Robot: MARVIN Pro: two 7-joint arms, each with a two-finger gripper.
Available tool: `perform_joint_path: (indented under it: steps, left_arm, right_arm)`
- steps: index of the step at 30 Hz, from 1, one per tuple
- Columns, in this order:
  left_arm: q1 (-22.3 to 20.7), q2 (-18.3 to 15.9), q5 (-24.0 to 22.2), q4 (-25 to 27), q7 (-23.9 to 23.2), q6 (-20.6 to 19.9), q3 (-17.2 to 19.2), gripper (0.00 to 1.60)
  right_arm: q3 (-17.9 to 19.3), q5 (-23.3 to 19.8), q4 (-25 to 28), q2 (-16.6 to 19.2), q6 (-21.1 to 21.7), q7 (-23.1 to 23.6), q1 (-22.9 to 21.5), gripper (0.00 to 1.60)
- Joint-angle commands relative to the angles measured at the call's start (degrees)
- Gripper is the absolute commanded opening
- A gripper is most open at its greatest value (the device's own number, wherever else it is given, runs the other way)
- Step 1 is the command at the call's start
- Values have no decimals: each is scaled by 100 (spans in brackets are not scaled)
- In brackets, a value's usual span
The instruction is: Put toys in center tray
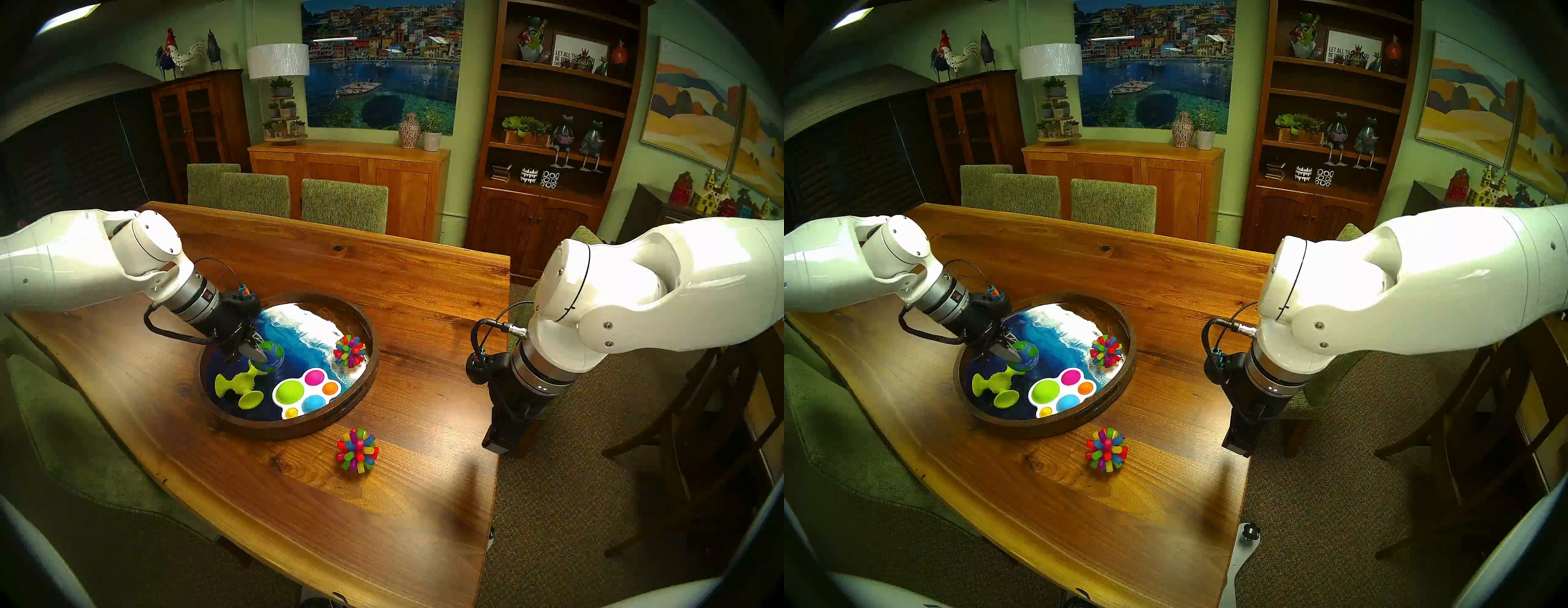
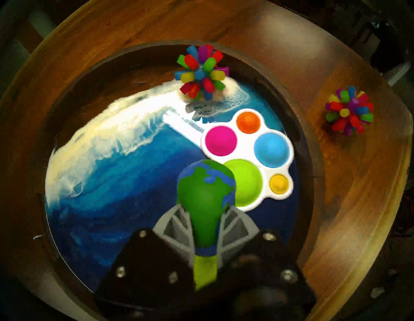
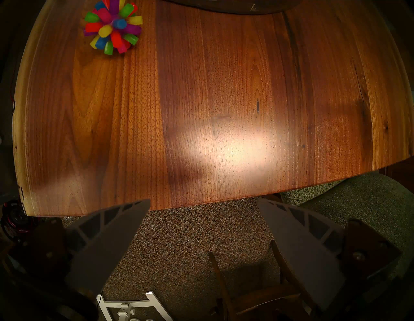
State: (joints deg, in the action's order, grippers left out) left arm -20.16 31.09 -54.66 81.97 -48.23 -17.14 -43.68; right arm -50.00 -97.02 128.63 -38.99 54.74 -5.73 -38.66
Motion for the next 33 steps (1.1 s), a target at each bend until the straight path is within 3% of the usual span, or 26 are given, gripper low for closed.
perform_joint_path:
  steps: [1, 6, 8, 9, 12, 14, 16, 17, 24, 26, 33]
  left_arm:
    - [572, 630, -152, -375, 188, 220, 347, 12]
    - [674, 893, -186, -614, 149, 313, 256, 1]
    - [713, 920, -194, -659, 133, 332, 257, 11]
    - [723, 922, -194, -668, 124, 342, 256, 27]
    - [728, 882, -216, -668, 121, 352, 266, 36]
    - [679, 802, -206, -618, 139, 357, 275, 65]
    - [554, 664, -171, -516, 88, 379, 278, 142]
    - [501, 607, -162, -477, 59, 398, 286, 160]
    - [40, 124, 44, -46, 7, 529, 327, 160]
    - [44, -78, 189, 83, -43, 570, 527, 160]
    - [-274, -588, 498, 607, -382, 667, 691, 160]
  right_arm:
    - [72, -7, -9, 6, -5, 10, -78, 160]
    - [73, -9, -9, 6, -3, 13, -80, 160]
    - [74, -9, -9, 6, -2, 14, -81, 160]
    - [74, -9, -9, 6, -2, 14, -82, 160]
    - [74, -9, -9, 6, -1, 15, -82, 160]
    - [74, -9, -9, 6, -1, 16, -82, 160]
    - [74, -9, -9, 6, -2, 15, -82, 160]
    - [73, -9, -9, 6, -2, 14, -81, 160]
    - [70, -7, -9, 5, -7, 7, -76, 160]
    - [69, -5, -9, 4, -9, 5, -73, 160]
    - [64, -3, -10, 2, -13, 1, -68, 160]
